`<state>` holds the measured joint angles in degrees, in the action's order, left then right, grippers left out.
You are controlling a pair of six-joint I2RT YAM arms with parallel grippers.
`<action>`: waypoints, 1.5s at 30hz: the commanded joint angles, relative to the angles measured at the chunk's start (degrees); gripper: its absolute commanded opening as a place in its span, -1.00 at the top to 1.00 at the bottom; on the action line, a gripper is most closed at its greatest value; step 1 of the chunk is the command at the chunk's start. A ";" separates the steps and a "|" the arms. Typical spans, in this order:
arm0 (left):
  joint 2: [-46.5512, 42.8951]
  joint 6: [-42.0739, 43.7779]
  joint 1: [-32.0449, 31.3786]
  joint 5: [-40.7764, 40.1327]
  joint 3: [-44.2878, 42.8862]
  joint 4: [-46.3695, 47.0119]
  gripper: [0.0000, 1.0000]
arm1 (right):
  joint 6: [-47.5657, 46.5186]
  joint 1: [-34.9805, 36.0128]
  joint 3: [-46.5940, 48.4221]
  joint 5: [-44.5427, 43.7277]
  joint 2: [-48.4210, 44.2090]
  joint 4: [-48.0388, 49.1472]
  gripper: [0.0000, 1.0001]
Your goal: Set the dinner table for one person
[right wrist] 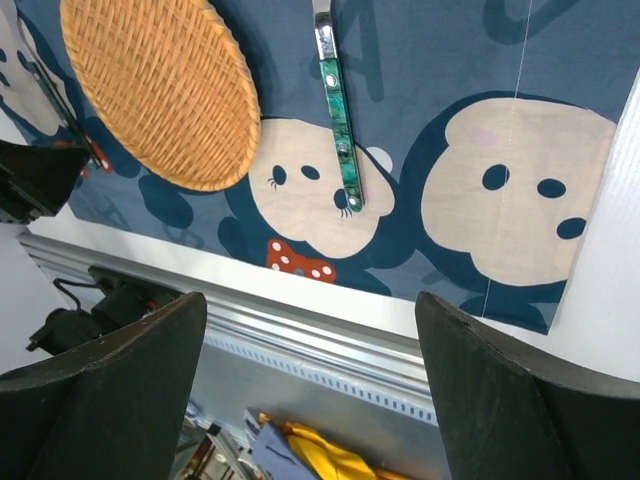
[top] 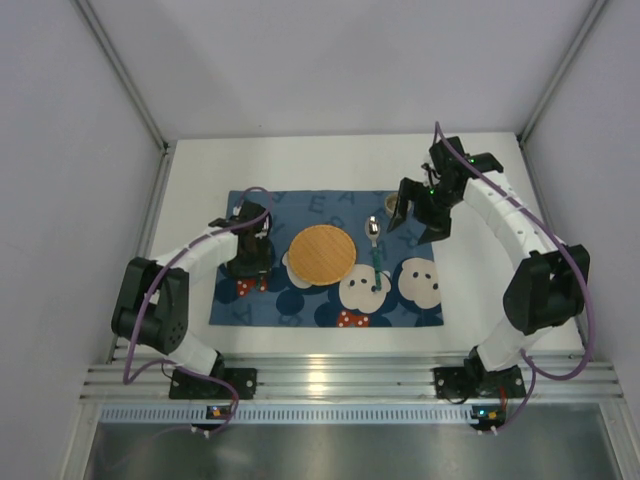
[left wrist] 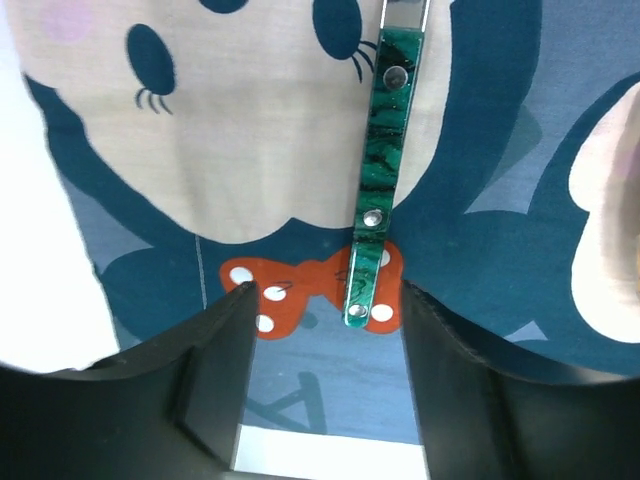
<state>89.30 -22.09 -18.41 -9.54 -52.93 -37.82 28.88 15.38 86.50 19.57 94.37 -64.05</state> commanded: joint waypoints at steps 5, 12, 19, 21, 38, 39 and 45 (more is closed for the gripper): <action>-8.34 1.17 0.92 -3.90 -5.86 -1.64 -0.44 | -2.78 -0.61 1.74 -1.82 -3.92 1.30 -0.73; -22.82 4.40 2.24 -20.08 0.56 21.41 -0.70 | -2.43 -0.52 0.08 -2.88 -15.94 4.72 -0.73; -33.59 16.63 3.03 -24.03 30.51 69.38 -0.96 | -1.64 0.36 -7.20 -2.34 -34.67 19.30 -1.00; -30.78 17.16 4.70 -24.65 31.21 69.55 -0.96 | -1.20 0.44 -10.19 -5.75 -41.85 25.01 -1.00; -0.17 17.43 15.78 -3.04 32.35 94.97 -0.96 | -3.66 0.36 -28.41 -10.53 -65.55 31.80 -0.99; -0.96 17.60 15.78 -0.77 33.14 96.34 -0.96 | -3.75 0.36 -28.14 -10.00 -64.15 31.80 -0.99; 0.97 19.80 15.78 1.46 34.64 100.31 -0.97 | -6.82 0.36 -28.66 -8.93 -59.84 32.06 -0.99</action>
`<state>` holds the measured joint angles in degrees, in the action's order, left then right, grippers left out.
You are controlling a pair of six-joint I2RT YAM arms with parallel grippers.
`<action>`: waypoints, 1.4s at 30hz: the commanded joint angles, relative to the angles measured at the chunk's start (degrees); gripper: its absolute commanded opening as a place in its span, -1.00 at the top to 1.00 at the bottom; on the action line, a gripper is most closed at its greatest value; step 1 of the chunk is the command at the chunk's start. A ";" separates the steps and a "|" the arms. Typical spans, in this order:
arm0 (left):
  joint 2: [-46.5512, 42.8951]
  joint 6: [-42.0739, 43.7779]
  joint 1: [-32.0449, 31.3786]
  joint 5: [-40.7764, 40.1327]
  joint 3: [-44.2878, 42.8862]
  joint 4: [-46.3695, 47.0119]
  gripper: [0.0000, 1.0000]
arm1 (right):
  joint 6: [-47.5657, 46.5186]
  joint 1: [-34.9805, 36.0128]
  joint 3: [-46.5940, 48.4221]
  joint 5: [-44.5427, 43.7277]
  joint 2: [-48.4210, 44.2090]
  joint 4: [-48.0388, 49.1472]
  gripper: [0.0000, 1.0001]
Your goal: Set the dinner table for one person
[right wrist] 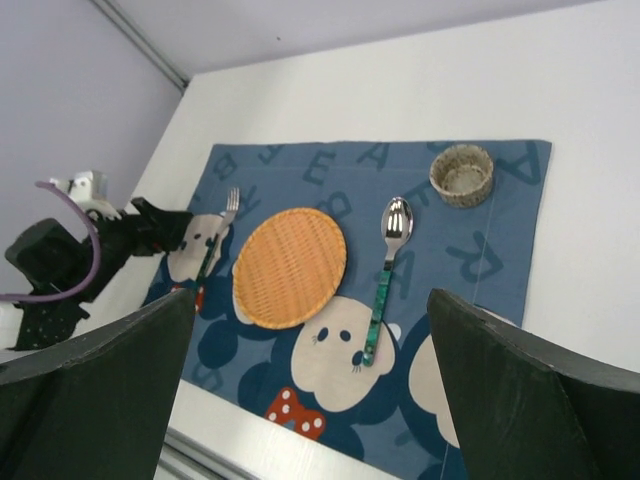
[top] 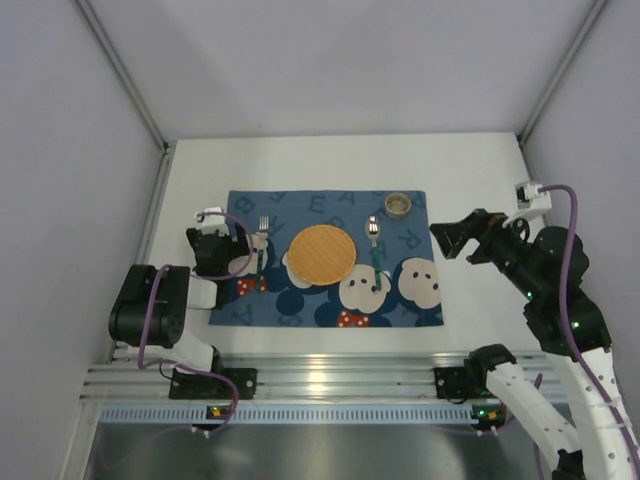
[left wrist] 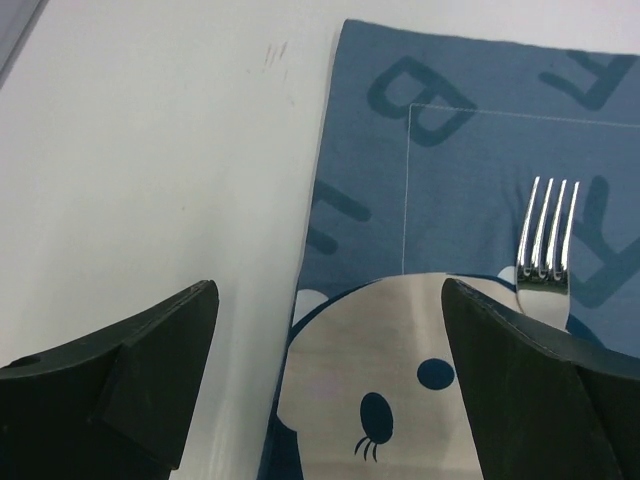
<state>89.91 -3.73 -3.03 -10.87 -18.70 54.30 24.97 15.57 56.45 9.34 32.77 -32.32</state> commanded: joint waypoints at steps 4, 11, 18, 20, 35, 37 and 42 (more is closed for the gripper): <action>0.09 1.35 0.39 2.79 0.68 8.71 -0.97 | -5.63 0.16 1.12 0.15 5.63 -0.47 -0.99; 0.00 1.35 0.39 2.79 0.68 8.54 -0.97 | -2.03 0.95 -8.27 -6.09 9.58 7.60 -0.99; 0.00 1.35 0.39 2.70 0.68 8.54 -0.97 | -4.05 0.51 -19.95 -24.24 13.54 21.05 -0.99; 0.00 1.35 0.39 2.79 0.68 8.54 -0.97 | -8.78 -0.71 -25.84 -25.34 14.68 28.40 -0.99; 0.09 1.35 0.39 2.79 0.68 8.54 -0.97 | -15.30 -17.40 -43.97 -20.11 33.73 79.42 -0.99; 0.00 1.35 0.39 2.70 0.68 8.54 -0.97 | -17.94 -17.42 -43.18 -16.22 36.38 85.01 -0.96; 0.00 1.35 0.39 2.79 0.68 8.54 -0.97 | -22.76 -17.51 -40.87 -12.51 43.76 90.20 -0.87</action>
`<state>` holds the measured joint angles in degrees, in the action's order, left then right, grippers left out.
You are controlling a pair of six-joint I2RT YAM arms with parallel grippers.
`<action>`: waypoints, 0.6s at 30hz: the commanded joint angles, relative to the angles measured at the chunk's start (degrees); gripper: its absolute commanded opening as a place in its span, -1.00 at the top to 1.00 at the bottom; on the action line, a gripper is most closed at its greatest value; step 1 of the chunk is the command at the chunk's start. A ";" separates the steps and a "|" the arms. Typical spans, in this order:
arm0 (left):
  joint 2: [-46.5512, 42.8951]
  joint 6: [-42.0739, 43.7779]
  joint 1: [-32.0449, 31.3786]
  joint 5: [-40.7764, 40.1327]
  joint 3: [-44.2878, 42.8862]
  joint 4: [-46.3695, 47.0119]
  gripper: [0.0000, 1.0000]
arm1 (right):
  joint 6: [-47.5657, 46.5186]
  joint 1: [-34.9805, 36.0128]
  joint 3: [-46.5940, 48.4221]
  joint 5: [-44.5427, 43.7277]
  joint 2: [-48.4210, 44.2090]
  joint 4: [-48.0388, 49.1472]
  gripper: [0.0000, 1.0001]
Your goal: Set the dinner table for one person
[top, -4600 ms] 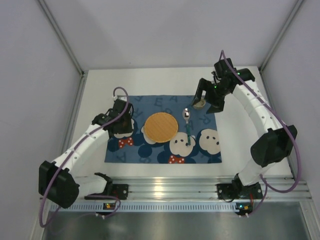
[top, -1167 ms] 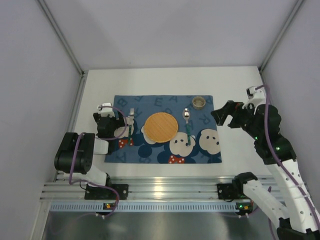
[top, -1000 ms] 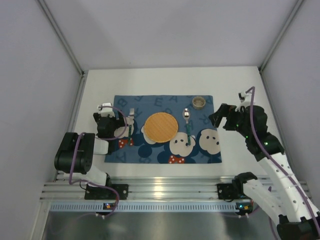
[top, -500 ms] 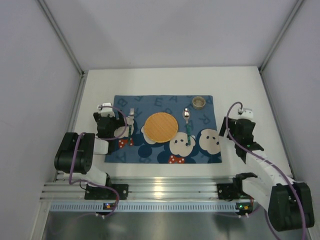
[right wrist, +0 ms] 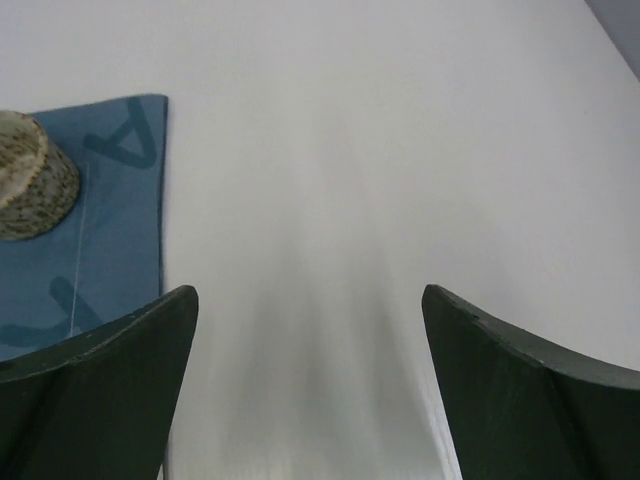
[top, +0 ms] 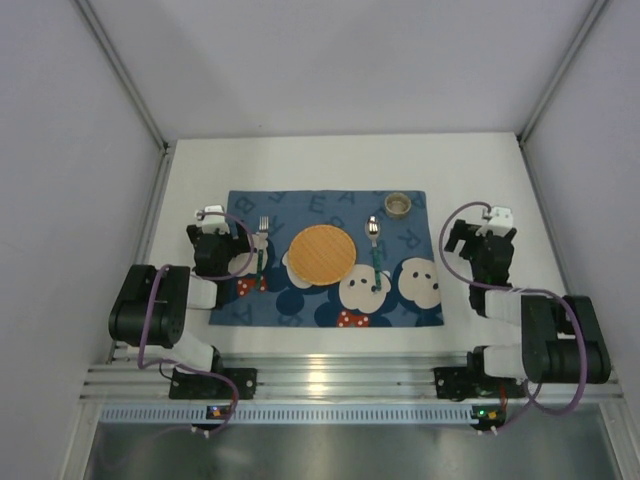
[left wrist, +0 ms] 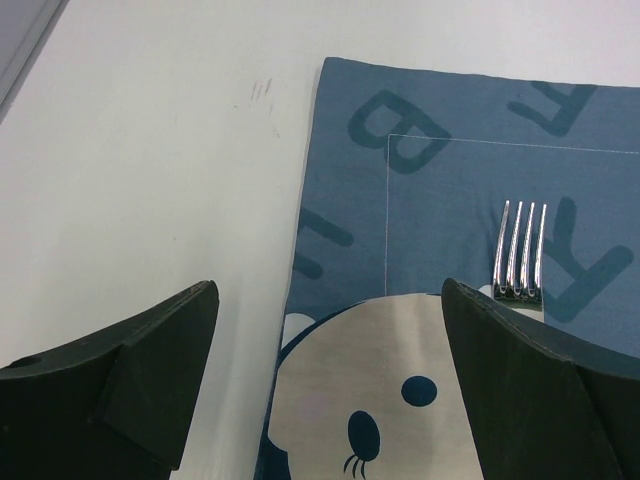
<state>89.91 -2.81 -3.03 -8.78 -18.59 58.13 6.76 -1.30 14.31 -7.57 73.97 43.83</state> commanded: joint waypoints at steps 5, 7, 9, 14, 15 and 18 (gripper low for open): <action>0.00 0.43 0.39 0.69 0.57 4.71 -0.97 | -9.48 2.95 -0.41 6.37 8.64 23.12 -0.99; 0.00 0.44 0.39 0.69 0.57 4.63 -0.97 | -9.31 2.97 -0.51 5.82 8.82 23.75 -0.99; 0.09 0.44 0.39 0.69 0.57 4.71 -0.97 | -9.05 2.80 -0.24 5.73 8.82 23.49 -0.99; 0.00 0.43 0.39 0.69 0.57 4.63 -0.97 | -8.52 2.88 0.20 4.32 8.99 22.70 -0.99; 0.00 0.35 0.39 0.69 0.57 4.71 -0.97 | -8.61 2.80 0.11 4.23 8.91 22.70 -0.99; 0.00 0.44 0.39 0.69 0.57 4.80 -0.97 | -8.61 2.88 0.11 4.23 8.91 22.61 -1.00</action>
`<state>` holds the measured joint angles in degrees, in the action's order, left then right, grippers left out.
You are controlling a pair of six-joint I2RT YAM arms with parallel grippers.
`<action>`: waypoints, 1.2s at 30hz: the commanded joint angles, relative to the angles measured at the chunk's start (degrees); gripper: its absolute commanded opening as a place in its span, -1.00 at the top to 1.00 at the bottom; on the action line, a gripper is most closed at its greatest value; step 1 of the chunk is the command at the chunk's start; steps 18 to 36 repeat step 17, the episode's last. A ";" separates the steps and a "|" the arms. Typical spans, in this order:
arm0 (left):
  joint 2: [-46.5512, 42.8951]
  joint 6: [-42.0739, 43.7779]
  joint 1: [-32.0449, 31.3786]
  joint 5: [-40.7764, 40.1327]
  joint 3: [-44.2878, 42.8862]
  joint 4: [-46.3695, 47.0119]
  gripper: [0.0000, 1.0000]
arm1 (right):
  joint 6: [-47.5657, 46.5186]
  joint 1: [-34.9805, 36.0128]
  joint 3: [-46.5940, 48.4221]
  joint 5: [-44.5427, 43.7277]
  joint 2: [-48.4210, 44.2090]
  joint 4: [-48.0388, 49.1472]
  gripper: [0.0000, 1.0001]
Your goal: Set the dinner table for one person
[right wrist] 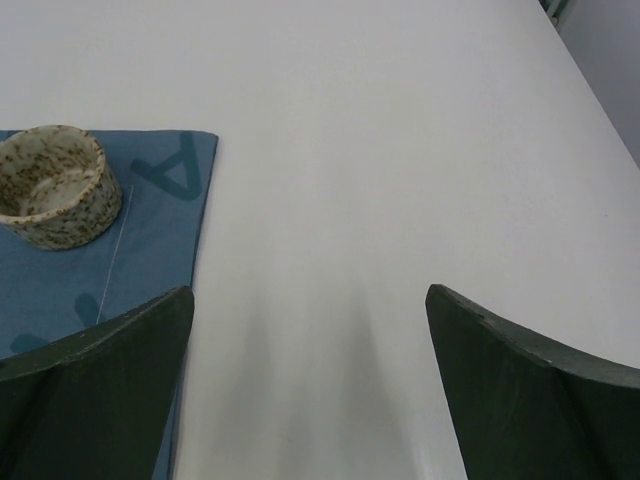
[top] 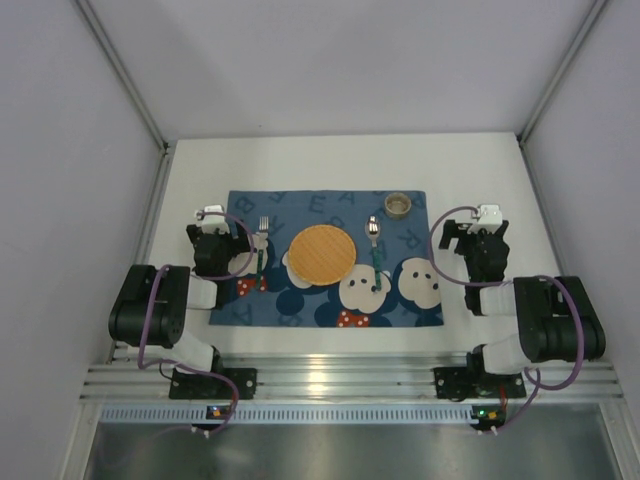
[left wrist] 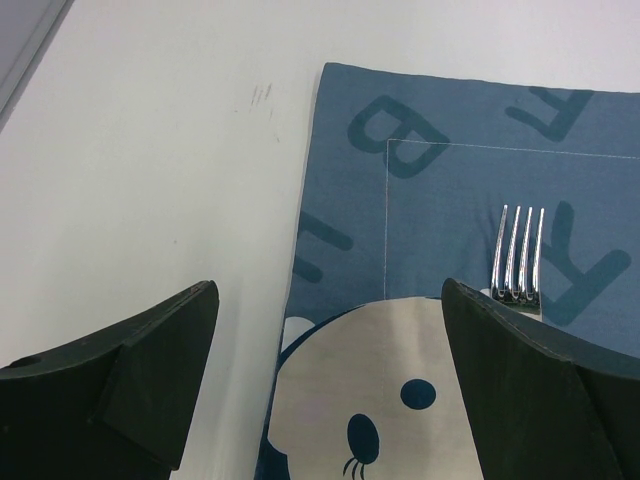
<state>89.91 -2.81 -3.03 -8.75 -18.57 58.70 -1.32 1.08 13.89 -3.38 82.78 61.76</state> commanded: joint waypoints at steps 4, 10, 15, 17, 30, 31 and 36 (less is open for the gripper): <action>0.00 0.43 0.39 0.67 0.55 4.14 -0.97 | -0.52 0.50 0.61 0.12 0.18 4.60 -0.99; 0.00 0.44 0.39 0.67 0.55 4.14 -0.97 | -0.35 0.41 0.70 0.21 0.19 4.51 -0.99; 0.00 0.44 0.39 0.67 0.64 4.14 -0.97 | -0.17 0.06 0.70 0.48 0.19 4.51 -0.99; 0.00 0.43 0.39 0.67 0.55 4.14 -0.97 | -0.17 0.15 0.70 0.39 0.19 4.51 -0.99; 0.00 0.43 0.39 0.67 0.55 4.14 -0.97 | -0.17 0.15 0.70 0.39 0.19 4.51 -0.99; 0.00 0.43 0.39 0.67 0.55 4.14 -0.97 | -0.17 0.15 0.70 0.39 0.19 4.51 -0.99; 0.00 0.43 0.39 0.67 0.55 4.14 -0.97 | -0.17 0.15 0.70 0.39 0.19 4.51 -0.99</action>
